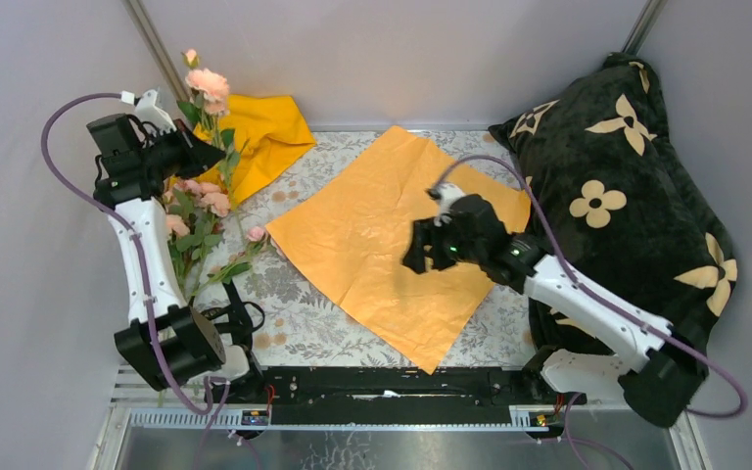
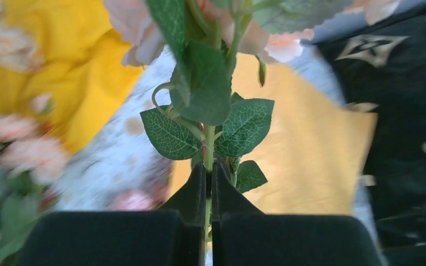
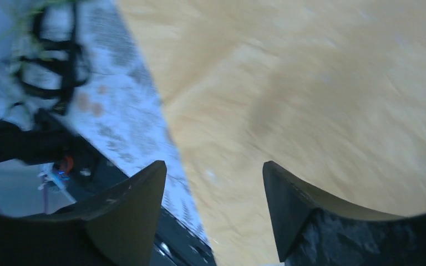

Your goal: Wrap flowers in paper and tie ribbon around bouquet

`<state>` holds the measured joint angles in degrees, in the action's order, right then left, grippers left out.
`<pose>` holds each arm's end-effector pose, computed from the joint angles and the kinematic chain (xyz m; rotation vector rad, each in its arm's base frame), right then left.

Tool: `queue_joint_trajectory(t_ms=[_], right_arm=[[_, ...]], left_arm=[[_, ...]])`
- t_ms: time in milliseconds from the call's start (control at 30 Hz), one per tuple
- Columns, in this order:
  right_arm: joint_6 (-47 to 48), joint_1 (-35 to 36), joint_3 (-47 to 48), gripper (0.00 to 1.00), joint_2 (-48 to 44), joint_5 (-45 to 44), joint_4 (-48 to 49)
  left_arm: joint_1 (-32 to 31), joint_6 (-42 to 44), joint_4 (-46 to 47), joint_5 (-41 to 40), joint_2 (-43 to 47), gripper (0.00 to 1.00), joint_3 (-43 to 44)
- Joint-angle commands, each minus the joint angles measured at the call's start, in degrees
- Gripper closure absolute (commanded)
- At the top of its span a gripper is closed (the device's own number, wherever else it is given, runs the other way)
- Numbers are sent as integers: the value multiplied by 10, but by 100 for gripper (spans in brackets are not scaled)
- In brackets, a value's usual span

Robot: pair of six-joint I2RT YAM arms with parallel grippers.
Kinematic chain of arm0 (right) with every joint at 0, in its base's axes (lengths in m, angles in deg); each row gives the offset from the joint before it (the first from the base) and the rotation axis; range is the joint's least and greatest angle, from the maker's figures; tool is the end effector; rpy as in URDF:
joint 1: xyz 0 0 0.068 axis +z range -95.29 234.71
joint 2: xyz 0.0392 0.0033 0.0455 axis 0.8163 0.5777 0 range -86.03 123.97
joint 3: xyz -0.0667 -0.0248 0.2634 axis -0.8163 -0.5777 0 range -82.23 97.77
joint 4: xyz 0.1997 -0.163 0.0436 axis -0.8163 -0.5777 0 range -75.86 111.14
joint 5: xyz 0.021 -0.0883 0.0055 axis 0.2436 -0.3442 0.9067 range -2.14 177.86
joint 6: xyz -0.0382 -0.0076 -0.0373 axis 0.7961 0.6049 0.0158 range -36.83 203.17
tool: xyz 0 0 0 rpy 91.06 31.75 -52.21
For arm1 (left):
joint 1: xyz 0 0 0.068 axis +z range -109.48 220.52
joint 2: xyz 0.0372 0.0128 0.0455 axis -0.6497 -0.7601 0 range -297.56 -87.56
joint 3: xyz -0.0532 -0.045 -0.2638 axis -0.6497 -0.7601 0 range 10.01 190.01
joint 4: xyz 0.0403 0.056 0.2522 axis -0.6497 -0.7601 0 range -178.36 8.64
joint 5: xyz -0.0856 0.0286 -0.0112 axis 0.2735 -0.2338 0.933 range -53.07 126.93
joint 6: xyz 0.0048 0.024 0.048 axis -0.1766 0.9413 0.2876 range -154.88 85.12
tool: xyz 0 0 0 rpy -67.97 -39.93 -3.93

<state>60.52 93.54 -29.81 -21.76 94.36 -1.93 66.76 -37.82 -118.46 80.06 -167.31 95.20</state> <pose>0.1899 0.1582 0.2971 -0.3860 2.2382 0.7160 0.2765 0.1092 0.4038 -0.0751 2.0019 -0.5369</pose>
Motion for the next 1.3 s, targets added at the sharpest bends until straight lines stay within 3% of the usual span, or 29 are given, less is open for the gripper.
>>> queue_joint_trajectory(t_ms=[0, 67, 200, 333, 400, 433, 500, 600, 667, 700, 733, 767, 800, 833, 1000, 1100, 1267], right_arm=[[28, 102, 119, 18, 101, 60, 200], [33, 136, 171, 2, 155, 57, 243], [38, 171, 264, 0, 254, 49, 279], [18, 172, 302, 3, 315, 19, 304], [8, 172, 310, 14, 335, 11, 306], [2, 172, 310, 26, 342, 15, 311], [-17, 172, 308, 50, 353, 25, 324], [-30, 172, 306, 97, 357, -10, 303], [-28, 166, 292, 100, 345, -53, 281], [-30, 158, 280, 100, 337, -61, 274], [-36, 146, 269, 100, 329, -62, 263], [-40, 131, 262, 100, 324, -62, 248], [-41, 105, 258, 100, 323, -62, 216], [-35, 86, 259, 100, 326, -77, 183], [12, 27, 280, 100, 380, -188, 34], [18, 2, 293, 100, 421, -211, -7], [12, -14, 313, 100, 485, -242, -28]], left_arm=[[-49, -272, 212, 118, 60, 100, -31], [-97, -293, 239, 93, 79, 100, -52], [-160, -342, 240, 106, 75, 100, -68], [-198, -336, 240, 87, 83, 100, -89], [-200, -340, 240, 90, 85, 100, -93], [-201, -341, 240, 92, 86, 100, -95], [-200, -340, 240, 92, 87, 100, -102], [-200, -318, 222, 84, 85, 100, -109], [-198, -263, 183, 76, 78, 100, -101], [-198, -221, 148, 70, 72, 90, -90], [-198, -164, 97, 54, 59, 55, -75], [-196, -112, 45, 26, 47, 28, -62], [-190, -65, -12, -1, 34, 10, -55], [-175, -17, -41, -28, 23, 3, -53], [-104, 154, -71, -205, 4, 1, -107], [-63, 223, -40, -321, 8, 1, -156], [6, 307, 16, -418, 5, 6, -224]])
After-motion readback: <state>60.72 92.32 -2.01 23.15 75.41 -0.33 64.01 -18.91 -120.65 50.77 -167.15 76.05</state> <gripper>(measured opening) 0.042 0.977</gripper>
